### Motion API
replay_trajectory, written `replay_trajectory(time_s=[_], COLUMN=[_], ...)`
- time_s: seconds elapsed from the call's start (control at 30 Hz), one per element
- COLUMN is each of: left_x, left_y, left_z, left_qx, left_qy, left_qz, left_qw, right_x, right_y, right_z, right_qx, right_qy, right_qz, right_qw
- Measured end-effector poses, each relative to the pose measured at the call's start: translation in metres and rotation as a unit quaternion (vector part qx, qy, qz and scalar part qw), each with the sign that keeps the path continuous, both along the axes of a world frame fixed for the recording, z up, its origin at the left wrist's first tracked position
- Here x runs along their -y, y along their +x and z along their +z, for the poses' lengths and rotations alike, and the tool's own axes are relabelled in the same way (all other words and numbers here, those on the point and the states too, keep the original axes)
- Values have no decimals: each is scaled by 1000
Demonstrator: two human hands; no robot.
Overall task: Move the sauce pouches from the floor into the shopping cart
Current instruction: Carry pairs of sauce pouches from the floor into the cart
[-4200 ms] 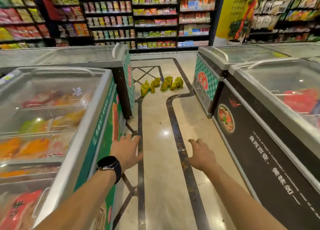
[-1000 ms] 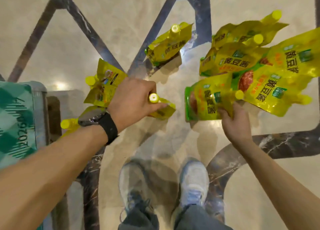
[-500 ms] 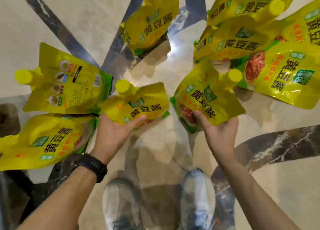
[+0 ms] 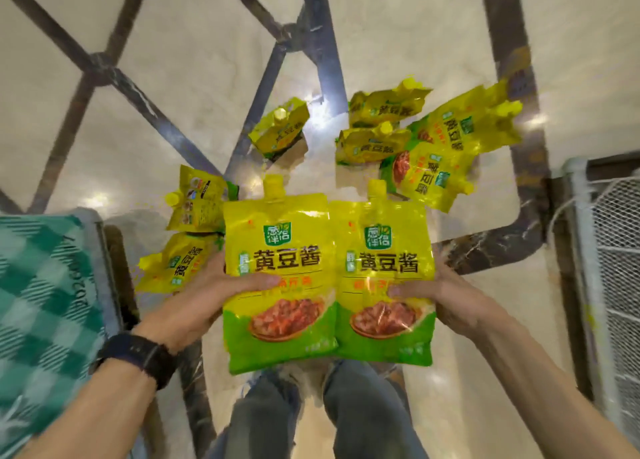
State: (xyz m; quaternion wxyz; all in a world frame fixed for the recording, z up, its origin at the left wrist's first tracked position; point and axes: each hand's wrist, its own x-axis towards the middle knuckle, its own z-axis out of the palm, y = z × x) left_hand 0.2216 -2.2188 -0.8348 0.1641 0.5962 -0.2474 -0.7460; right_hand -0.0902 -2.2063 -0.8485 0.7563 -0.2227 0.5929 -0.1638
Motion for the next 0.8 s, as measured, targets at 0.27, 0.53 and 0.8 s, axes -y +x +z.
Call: replay_trajectory(time_s=[0.27, 0.53, 0.8], left_x=[-21, -51, -74], left_y=[-16, -10, 3], left_z=[181, 345, 451], left_qx=[50, -11, -111], left_qy=[-12, -25, -97], left_qz=[44, 61, -46], left_qw=[998, 998, 988], right_x=[-47, -72, -152], right_y=[18, 27, 38], right_z=[192, 373, 510], right_qx=[27, -23, 14], right_qy=[1, -51, -126], right_qz=[-148, -180, -246], right_qw=[989, 982, 961])
